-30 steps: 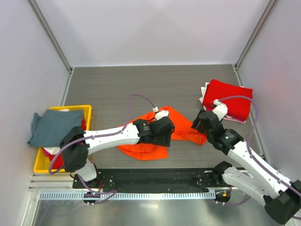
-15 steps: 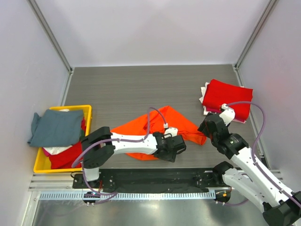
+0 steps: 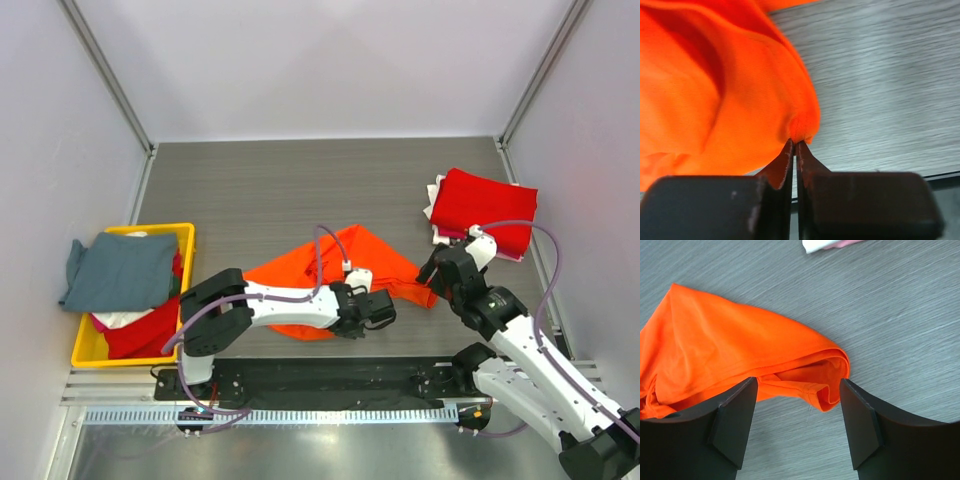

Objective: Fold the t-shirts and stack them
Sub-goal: Flatten the tshirt out

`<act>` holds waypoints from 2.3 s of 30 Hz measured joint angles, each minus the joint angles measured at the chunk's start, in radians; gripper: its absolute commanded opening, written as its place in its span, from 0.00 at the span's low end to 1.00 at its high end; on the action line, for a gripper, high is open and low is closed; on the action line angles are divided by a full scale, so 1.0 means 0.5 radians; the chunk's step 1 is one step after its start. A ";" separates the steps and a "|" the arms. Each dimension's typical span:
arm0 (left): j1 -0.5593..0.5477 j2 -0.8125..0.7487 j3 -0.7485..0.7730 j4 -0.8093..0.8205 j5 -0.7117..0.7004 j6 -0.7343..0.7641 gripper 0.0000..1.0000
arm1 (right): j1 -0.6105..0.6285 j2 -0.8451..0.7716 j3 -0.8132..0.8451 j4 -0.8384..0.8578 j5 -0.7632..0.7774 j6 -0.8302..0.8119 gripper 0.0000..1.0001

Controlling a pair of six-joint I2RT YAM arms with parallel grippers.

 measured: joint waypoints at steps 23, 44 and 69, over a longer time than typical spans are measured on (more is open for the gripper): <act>0.756 -1.859 -0.887 -0.270 -0.100 0.090 0.00 | 0.000 0.175 -0.279 0.161 -0.340 0.175 0.50; 0.855 -2.063 -0.912 -0.419 -0.140 0.098 0.00 | 0.000 0.307 -0.217 0.260 -0.276 0.079 0.52; 0.881 -2.063 -0.925 -0.420 -0.146 0.144 0.00 | 0.000 0.428 -0.222 0.377 -0.315 -0.066 0.01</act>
